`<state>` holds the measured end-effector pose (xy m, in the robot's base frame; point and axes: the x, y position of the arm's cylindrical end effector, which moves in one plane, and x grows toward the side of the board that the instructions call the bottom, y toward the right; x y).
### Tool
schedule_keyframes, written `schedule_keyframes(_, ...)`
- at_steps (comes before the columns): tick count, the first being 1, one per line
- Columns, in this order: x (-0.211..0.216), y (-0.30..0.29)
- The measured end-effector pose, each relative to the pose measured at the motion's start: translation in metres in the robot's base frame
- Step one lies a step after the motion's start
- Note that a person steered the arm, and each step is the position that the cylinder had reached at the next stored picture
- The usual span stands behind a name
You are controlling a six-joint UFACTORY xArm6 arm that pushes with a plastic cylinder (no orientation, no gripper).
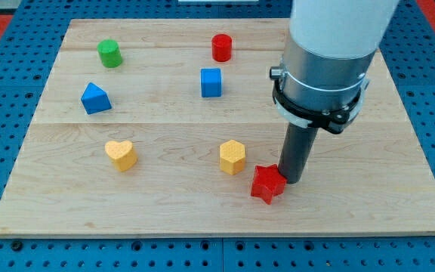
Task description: Push blue cube below green star
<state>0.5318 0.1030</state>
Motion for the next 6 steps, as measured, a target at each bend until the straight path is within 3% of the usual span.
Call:
schedule_keyframes(1,-0.041,0.045)
schedule_keyframes(2,-0.088,-0.024)
schedule_keyframes(3,-0.09,-0.142)
schedule_keyframes(4,-0.148,-0.162)
schedule_keyframes(5,-0.193,-0.119)
schedule_keyframes(6,-0.2,-0.09)
